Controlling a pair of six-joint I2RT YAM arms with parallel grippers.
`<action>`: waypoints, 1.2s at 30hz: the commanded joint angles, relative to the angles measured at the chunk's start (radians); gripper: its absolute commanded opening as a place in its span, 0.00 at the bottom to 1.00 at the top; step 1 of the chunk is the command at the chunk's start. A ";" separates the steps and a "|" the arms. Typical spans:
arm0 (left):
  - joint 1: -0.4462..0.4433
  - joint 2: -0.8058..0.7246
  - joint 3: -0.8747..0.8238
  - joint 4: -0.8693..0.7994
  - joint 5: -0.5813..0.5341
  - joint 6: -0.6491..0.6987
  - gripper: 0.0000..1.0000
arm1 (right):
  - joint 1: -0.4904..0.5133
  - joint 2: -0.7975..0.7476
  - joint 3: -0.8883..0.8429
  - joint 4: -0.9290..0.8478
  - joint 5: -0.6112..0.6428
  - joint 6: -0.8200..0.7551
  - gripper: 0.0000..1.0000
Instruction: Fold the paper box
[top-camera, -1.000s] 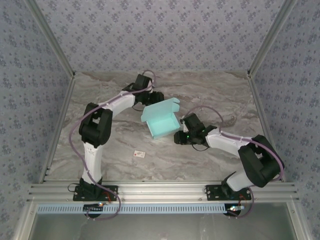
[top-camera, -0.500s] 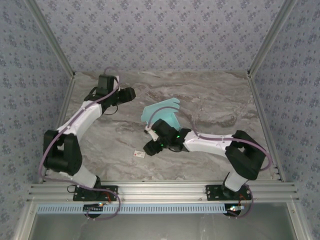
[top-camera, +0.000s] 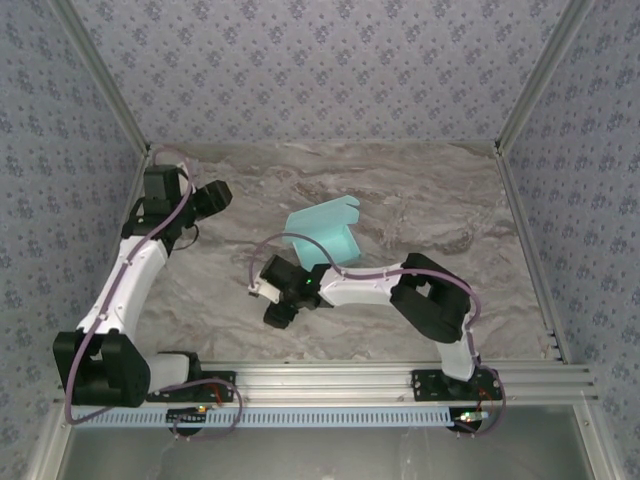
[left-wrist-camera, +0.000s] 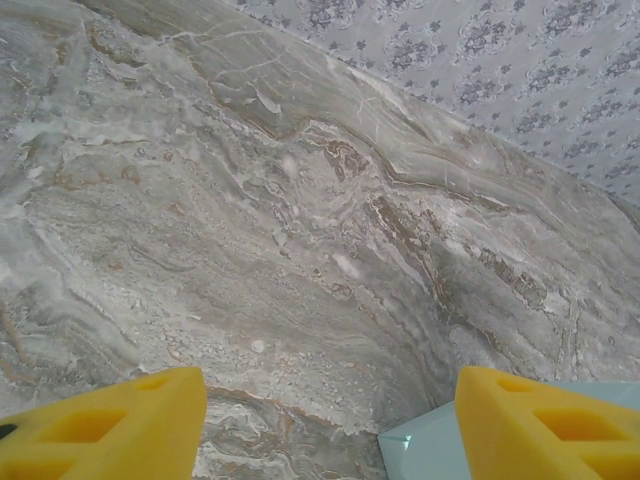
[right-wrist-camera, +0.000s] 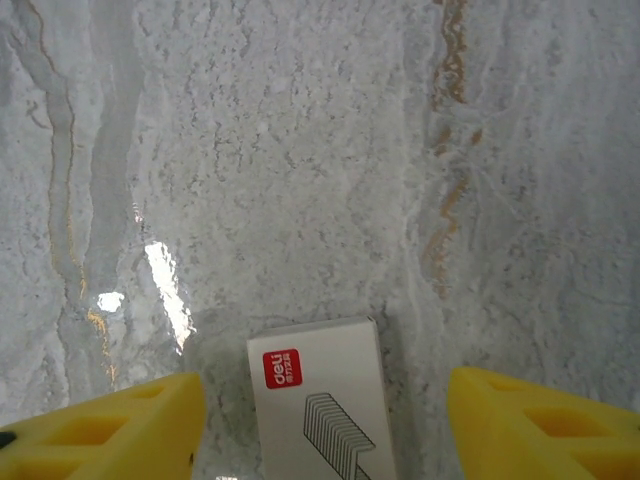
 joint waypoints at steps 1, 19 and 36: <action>0.007 -0.015 -0.014 -0.024 0.020 0.015 0.67 | 0.009 0.027 0.033 -0.054 0.028 -0.047 0.60; 0.007 -0.045 -0.052 -0.002 0.051 -0.010 0.67 | -0.014 -0.101 -0.035 -0.049 0.020 -0.034 0.29; -0.094 -0.074 -0.143 0.055 0.090 -0.052 0.67 | -0.307 -0.372 -0.203 -0.086 0.089 -0.143 0.29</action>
